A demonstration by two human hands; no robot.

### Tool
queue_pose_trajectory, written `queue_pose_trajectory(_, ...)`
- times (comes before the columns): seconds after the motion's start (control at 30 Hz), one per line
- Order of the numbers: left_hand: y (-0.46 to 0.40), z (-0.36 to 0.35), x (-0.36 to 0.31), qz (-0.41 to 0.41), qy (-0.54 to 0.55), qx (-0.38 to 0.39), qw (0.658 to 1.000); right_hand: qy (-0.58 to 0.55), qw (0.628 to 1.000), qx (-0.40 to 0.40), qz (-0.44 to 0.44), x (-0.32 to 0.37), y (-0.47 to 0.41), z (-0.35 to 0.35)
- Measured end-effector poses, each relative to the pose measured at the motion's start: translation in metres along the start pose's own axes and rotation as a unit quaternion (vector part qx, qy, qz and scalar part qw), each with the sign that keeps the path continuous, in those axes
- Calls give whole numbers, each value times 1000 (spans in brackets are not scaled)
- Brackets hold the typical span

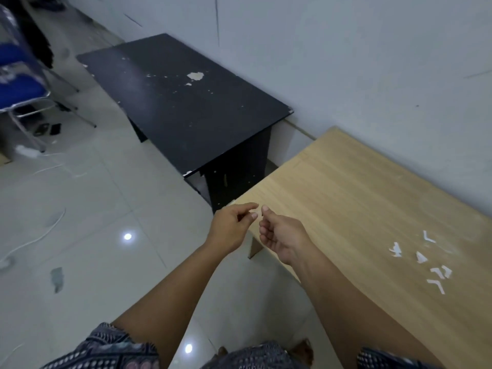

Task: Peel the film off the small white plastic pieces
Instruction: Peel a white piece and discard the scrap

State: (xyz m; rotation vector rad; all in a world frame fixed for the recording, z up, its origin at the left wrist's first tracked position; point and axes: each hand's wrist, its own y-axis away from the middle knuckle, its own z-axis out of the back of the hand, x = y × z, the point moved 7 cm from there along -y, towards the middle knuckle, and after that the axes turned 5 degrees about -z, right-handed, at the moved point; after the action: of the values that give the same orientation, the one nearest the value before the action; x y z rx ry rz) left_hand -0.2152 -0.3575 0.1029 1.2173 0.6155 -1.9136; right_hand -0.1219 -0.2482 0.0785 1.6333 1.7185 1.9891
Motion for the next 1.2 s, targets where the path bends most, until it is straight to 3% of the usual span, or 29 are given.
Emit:
queue_pose_trajectory(0.23,30,85,46,63,27,-103,992,208,973,17,104,-11,2,-85)
queue_pose_trajectory(0.37,46,139,82,120,55,-174,976,415,869,-19,269,-9,2,-135)
queue_pose_trajectory(0.5,55,182,117,175,87,-238,951,541,769,-27,339,-7,-11,-179)
queue_pose_trajectory(0.67,47,227,149,223,112,-288,924,593,712,12,375,1,-37,-234)
queue_pose_trajectory(1.2,-100,374,201,277,114,-382,874,662,628,77,403,95,-172,-420)
